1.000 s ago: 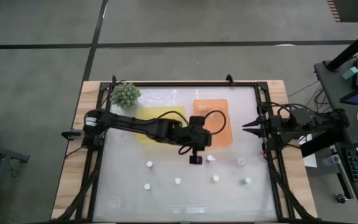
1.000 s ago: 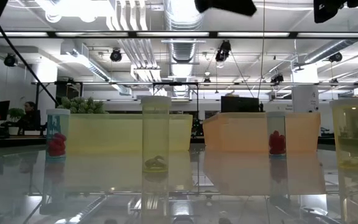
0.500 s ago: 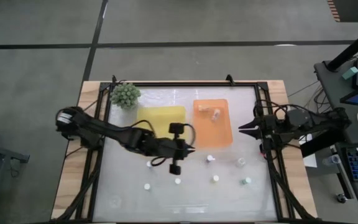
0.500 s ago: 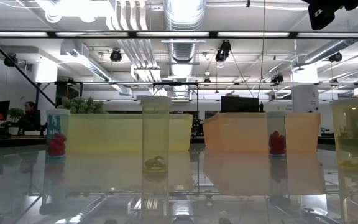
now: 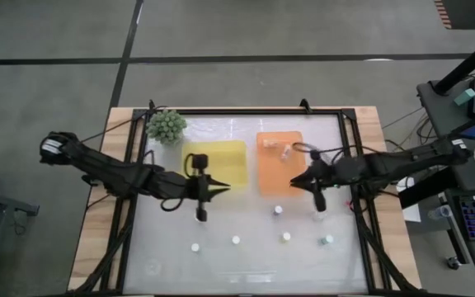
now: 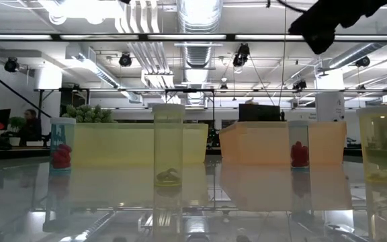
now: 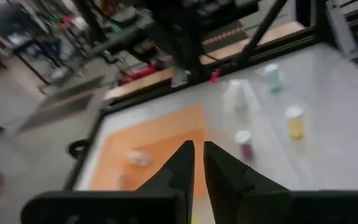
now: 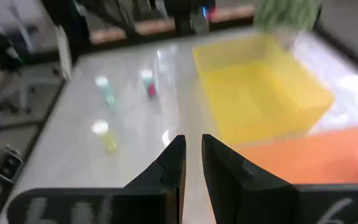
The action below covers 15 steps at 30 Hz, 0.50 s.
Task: Pick and place medicine bottles into bin by pill shape (circle, oval)
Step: Put the bottom yellow pill bottle into the yellow bin
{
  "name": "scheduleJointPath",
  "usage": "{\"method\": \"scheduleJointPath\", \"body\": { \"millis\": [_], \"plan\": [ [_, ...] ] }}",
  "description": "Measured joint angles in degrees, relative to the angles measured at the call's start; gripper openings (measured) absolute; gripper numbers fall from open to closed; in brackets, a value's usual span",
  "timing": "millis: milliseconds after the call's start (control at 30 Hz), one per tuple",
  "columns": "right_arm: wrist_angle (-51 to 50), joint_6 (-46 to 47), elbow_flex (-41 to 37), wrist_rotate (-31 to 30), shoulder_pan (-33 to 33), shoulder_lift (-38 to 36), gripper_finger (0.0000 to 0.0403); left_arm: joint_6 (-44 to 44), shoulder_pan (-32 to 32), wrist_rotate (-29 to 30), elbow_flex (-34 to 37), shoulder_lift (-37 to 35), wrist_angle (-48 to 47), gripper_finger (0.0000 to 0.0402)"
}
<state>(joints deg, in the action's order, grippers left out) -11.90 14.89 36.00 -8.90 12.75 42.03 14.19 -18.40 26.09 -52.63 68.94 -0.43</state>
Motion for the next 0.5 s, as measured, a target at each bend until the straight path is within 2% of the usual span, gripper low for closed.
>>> {"method": "scheduleJointPath", "body": {
  "millis": [133,300,500],
  "plan": [
    [-2.12,4.59,4.4,1.58,0.07,4.41,0.0043,2.9,0.01,3.28,5.0,-5.37,1.72,0.0019],
    [-11.24,13.18,10.26,4.71,1.11,10.51,0.0043,3.3,0.05,7.53,8.86,-11.26,1.51,0.0019],
    [-24.6,21.9,18.9,5.72,2.0,17.07,0.0043,3.12,0.04,8.7,13.28,-17.33,1.35,0.0019]
  ]
}}
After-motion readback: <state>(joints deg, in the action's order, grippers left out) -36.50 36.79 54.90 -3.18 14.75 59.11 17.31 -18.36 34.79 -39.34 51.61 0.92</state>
